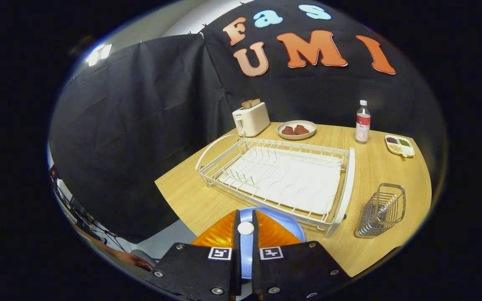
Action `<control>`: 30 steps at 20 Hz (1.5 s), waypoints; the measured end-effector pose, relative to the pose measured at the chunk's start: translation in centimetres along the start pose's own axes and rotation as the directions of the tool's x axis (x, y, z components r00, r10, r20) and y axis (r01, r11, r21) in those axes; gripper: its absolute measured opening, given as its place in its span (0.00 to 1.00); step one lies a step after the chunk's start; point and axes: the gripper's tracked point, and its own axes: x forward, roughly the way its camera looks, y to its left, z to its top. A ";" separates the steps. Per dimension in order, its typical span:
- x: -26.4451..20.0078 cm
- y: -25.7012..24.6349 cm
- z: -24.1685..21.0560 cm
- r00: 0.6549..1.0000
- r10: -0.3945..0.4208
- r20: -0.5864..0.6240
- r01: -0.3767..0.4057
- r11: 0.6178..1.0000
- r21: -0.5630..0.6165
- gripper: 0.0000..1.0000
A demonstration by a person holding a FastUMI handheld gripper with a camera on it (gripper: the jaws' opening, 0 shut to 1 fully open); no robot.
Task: Take the plate from the dish rack, then take the spoon from the basket and place it into the plate.
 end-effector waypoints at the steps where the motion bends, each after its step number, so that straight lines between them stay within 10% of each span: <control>1: 0.6 0.1 -0.4 1.000 -0.002 -0.002 0.002 1.000 -0.006 0.10; 21: 0.7 -3.7 -6.8 0.980 -0.138 -0.140 0.125 0.987 -0.100 0.21; 30: -4.2 -7.0 5.3 0.963 -0.242 0.123 0.250 0.967 -0.057 0.49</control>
